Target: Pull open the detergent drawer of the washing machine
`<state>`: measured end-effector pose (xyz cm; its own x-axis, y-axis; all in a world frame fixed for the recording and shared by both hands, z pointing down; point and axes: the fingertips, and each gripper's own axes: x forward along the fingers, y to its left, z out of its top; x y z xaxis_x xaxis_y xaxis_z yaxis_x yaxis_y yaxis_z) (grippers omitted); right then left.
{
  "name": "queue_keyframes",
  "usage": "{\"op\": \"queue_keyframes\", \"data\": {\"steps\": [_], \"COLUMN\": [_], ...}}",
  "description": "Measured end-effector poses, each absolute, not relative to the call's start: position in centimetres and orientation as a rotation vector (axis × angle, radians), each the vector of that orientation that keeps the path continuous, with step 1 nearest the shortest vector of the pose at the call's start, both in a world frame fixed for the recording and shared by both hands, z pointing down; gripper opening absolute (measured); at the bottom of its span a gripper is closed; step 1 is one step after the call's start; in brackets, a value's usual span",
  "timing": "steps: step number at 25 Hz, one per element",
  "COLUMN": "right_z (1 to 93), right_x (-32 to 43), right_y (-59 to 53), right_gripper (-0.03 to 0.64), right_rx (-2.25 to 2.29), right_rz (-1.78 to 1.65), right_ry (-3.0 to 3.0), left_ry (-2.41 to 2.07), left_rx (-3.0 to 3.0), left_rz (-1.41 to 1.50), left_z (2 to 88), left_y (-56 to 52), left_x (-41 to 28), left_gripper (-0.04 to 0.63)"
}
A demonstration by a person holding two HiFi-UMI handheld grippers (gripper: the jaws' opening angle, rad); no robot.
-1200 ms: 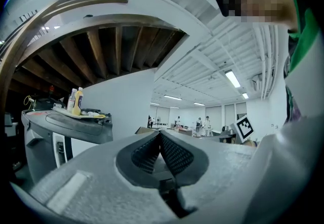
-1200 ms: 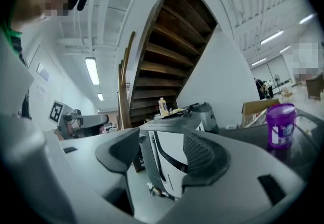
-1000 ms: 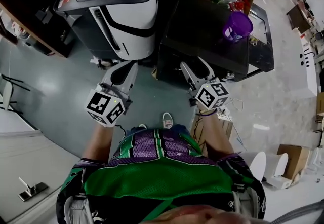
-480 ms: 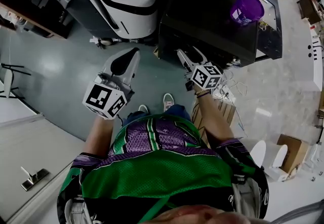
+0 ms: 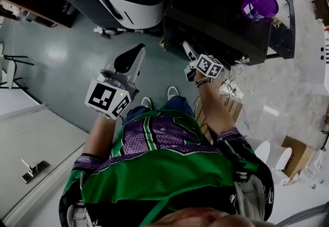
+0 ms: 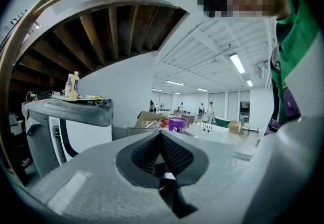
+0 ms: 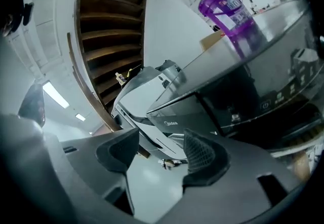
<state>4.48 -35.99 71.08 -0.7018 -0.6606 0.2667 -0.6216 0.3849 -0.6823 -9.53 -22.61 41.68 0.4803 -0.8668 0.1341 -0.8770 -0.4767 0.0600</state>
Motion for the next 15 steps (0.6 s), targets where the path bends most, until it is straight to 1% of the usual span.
{"op": "queue_keyframes", "data": {"steps": [7,11,15], "right_z": [75.5,77.0,77.0], "right_x": [4.5,4.7,4.4], "right_y": [-38.8,-39.9,-40.8], "right_gripper": [0.287,0.297,0.329], "right_rx": [-1.132,-1.136,-1.066], "right_rz": [-1.420,-1.457,-1.472], "right_ry": [2.338,2.311,2.277], "left_ry": [-1.572,-1.580,-1.591], "left_rx": [2.591,2.562,2.537], "left_rz": [0.241,0.242,0.250], "left_z": [42.7,43.0,43.4], "left_y": [-23.2,-23.5,-23.5], "left_x": [-9.1,-9.1,-9.3], "left_gripper": [0.017,0.017,0.017]}}
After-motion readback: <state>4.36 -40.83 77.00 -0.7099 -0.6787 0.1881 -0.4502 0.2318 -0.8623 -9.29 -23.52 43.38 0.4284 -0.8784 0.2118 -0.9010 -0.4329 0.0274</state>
